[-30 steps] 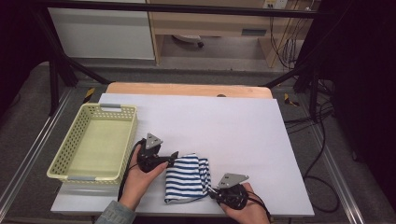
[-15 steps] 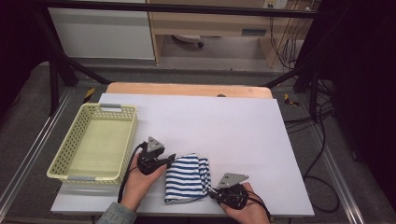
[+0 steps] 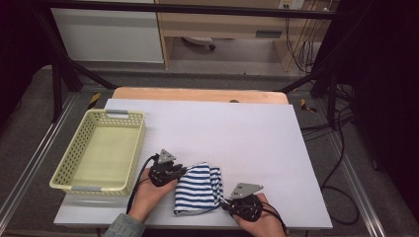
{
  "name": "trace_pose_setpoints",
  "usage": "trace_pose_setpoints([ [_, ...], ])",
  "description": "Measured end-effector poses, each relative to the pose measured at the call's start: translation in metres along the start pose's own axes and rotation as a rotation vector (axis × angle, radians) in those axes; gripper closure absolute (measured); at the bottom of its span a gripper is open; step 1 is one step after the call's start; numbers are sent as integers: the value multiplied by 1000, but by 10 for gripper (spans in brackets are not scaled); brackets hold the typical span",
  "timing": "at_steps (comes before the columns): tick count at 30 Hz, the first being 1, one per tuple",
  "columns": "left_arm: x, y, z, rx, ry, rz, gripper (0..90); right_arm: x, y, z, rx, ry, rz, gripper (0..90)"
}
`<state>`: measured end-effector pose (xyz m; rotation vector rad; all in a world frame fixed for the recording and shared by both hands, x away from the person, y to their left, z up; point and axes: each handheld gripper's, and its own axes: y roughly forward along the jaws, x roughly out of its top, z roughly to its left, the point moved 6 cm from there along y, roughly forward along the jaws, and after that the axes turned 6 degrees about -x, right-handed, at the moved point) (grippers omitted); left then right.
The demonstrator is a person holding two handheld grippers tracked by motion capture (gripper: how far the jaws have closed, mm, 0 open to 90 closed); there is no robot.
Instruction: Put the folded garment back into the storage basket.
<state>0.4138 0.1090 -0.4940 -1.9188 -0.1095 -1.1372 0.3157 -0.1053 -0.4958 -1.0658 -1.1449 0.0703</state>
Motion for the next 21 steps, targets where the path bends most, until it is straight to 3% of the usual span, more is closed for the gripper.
trace_pose_setpoints([
  [4, 2, -1, 0, 3, 30, -20, 856, 1, 0, 0, 4, -12, -10, 847],
  [6, 9, -8, 1, -3, 11, -82, 862, 2, 0, 1, 22, -12, -24, 850],
  [14, 12, -11, 2, -17, -10, -102, 865, 11, -1, 3, 83, 5, -107, 858],
  [21, 19, -20, -1, -19, -1, -128, 868, 17, -8, 7, 83, 14, -130, 860],
])
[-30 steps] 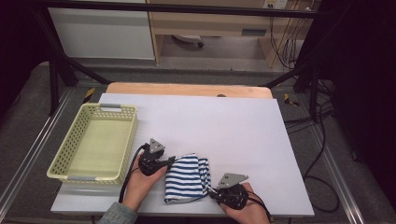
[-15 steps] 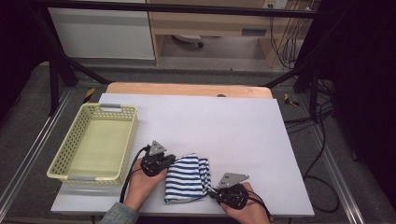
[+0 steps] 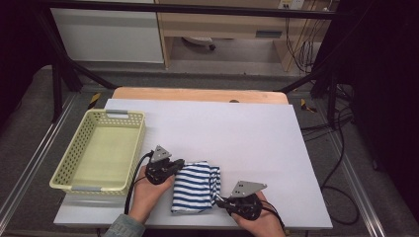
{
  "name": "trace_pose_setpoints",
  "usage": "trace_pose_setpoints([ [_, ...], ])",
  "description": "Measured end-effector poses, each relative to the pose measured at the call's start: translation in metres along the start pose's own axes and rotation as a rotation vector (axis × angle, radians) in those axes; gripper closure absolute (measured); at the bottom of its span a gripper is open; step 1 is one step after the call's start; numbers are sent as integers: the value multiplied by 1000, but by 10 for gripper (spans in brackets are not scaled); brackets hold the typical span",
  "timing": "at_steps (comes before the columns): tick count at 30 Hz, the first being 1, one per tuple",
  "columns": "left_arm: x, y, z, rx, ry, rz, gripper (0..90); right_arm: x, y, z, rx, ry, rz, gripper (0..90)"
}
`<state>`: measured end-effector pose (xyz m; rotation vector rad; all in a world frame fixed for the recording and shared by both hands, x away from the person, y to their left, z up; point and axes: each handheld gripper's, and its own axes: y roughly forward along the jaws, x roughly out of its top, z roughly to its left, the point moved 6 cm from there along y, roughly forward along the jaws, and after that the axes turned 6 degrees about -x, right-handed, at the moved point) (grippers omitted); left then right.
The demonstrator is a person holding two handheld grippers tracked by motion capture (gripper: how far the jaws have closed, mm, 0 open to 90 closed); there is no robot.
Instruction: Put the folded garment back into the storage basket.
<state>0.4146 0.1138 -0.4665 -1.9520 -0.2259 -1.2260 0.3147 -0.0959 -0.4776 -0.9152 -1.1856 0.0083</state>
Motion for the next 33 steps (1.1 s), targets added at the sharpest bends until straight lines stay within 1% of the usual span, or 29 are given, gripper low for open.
trace_pose_setpoints([
  [1, 4, -1, -2, -7, 0, -10, 869, 1, -1, 1, 2, 0, -4, 860],
  [3, 6, -2, -3, -9, 7, -9, 869, 3, -1, 1, 8, 2, -11, 861],
  [4, 8, -3, -4, 2, 24, -14, 869, 5, -1, 1, 12, 6, -12, 861],
  [5, 8, -3, -4, 2, 24, -14, 869, 5, -1, 1, 12, 6, -12, 861],
  [6, 9, -4, -4, 18, 40, -17, 869, 7, 0, 1, 18, 4, -9, 861],
  [7, 10, -5, -5, 18, 45, -16, 869, 8, 0, 1, 25, 8, -10, 861],
  [8, 13, -5, -5, 28, 49, -23, 869, 10, 1, 0, 31, 11, -14, 861],
  [10, 15, -5, -5, 30, 52, -22, 869, 13, 2, 0, 37, 9, -13, 861],
  [12, 21, -2, -6, 25, 52, -16, 870, 14, 2, 0, 38, 7, -12, 861],
  [13, 27, 0, -8, 20, 55, -20, 870, 18, 1, 0, 47, 7, -14, 861],
  [14, 27, 0, -8, 20, 55, -20, 870, 18, 1, 0, 47, 7, -14, 861],
  [15, 30, 1, -9, 21, 61, -18, 870, 22, -1, -2, 43, 3, -19, 861],
  [17, 37, 3, -11, 16, 71, -3, 871, 27, -5, -6, 38, 16, -31, 861],
  [18, 40, 4, -12, 10, 73, 8, 871, 29, -6, -8, 36, 26, -38, 861],
  [20, 47, 6, -12, -6, 81, 30, 871, 31, -8, -11, 37, 30, -42, 861],
  [21, 55, 7, -12, -29, 70, 30, 871, 37, -11, -14, 38, 33, -45, 861],
  [22, 55, 7, -12, -29, 70, 30, 871, 40, -12, -16, 38, 31, -48, 861],
  [24, 62, 7, -11, -26, 74, 33, 871, 43, -14, -17, 39, 30, -52, 861],
  [26, 67, 8, -10, -31, 68, 37, 871, 51, -17, -19, 45, 40, -52, 861],
  [28, 72, 8, -11, -38, 59, 37, 871, 54, -17, -20, 45, 44, -48, 861],
  [30, 75, 7, -12, -41, 59, 33, 871, 62, -16, -20, 57, 36, -45, 861],
  [31, 77, 7, -12, -51, 49, 34, 871, 62, -16, -20, 57, 36, -45, 861],
  [32, 78, 7, -13, -55, 44, 39, 871, 66, -15, -19, 64, 30, -44, 861],
  [33, 79, 7, -12, -51, 46, 43, 871, 66, -15, -19, 64, 30, -44, 861],
])
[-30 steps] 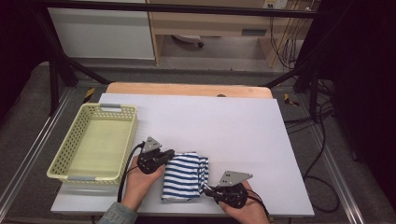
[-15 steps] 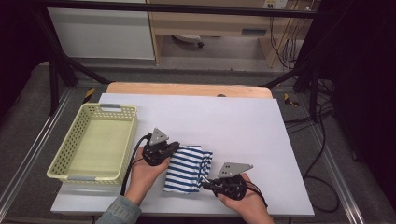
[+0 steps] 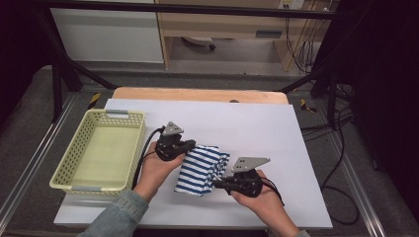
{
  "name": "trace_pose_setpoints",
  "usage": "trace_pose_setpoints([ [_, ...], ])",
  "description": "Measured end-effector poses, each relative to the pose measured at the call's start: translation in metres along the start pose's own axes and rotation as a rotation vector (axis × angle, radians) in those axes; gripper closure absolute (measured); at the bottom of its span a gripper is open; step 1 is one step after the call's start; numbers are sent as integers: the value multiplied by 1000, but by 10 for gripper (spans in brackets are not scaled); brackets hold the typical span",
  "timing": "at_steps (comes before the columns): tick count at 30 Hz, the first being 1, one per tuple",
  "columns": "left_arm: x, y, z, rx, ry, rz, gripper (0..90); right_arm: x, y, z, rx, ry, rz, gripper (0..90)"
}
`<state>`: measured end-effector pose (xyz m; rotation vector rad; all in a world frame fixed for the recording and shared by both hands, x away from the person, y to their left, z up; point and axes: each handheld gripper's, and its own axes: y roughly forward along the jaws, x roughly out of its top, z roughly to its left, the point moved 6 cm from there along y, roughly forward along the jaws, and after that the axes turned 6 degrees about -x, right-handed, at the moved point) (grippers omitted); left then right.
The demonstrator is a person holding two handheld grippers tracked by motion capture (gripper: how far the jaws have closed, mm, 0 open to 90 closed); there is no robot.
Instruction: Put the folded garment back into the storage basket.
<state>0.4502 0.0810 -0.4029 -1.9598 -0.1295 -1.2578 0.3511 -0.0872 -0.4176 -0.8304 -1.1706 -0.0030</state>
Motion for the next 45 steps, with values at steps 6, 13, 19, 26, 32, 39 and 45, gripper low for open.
trace_pose_setpoints([
  [6, 7, -8, 3, 16, 10, 19, 871, 11, 0, 4, 31, -20, 0, 861],
  [13, 16, -25, 12, 26, 9, -21, 871, 24, 1, 5, 42, -39, -6, 861],
  [19, 19, -36, 17, 36, 8, -22, 871, 33, 5, 8, 55, -45, -10, 861],
  [26, 19, -54, 30, 51, -9, -44, 871, 52, 16, 15, 73, -72, -2, 862],
  [32, 18, -69, 43, 71, -40, -54, 871, 69, 25, 23, 85, -106, -1, 862],
  [39, 21, -88, 54, 95, -52, -52, 871, 81, 36, 27, 96, -108, 8, 862],
  [45, 30, -100, 59, 124, -28, -46, 871, 92, 46, 31, 97, -124, 8, 862],
])
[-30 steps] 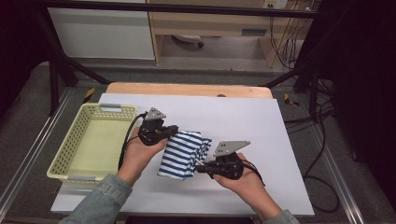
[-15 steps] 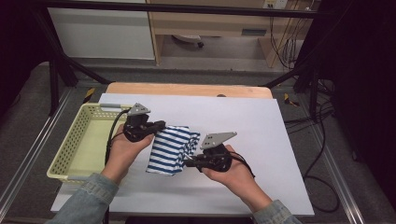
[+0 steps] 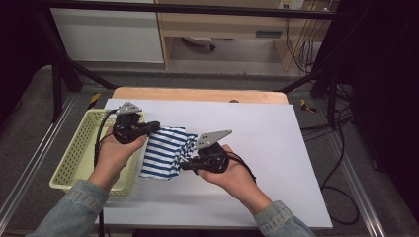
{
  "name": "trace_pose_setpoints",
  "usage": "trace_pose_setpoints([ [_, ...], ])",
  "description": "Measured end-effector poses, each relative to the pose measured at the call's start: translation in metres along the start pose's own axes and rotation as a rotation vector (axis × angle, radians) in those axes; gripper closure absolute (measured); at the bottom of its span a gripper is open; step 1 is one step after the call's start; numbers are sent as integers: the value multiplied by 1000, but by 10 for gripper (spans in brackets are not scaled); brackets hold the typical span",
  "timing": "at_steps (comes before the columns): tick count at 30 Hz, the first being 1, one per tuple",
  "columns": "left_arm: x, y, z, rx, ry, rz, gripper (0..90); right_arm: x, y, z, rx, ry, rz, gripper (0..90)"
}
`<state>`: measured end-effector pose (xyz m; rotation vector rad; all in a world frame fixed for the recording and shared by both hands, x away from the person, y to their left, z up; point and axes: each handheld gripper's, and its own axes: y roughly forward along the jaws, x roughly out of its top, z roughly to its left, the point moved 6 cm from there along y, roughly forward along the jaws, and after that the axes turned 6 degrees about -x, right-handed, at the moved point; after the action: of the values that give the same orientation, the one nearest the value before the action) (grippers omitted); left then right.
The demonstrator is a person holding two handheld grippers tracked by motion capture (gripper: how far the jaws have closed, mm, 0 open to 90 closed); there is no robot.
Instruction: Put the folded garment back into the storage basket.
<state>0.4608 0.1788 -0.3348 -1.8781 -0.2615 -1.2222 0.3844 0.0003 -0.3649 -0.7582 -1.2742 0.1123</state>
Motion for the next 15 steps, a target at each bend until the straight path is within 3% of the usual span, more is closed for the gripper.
trace_pose_setpoints([
  [4, 5, -3, 3, 18, 16, 6, 871, 6, 5, 1, 4, -10, 1, 862],
  [15, 10, -11, 13, 35, -2, 5, 871, 19, 11, 0, 6, -18, 7, 862],
])
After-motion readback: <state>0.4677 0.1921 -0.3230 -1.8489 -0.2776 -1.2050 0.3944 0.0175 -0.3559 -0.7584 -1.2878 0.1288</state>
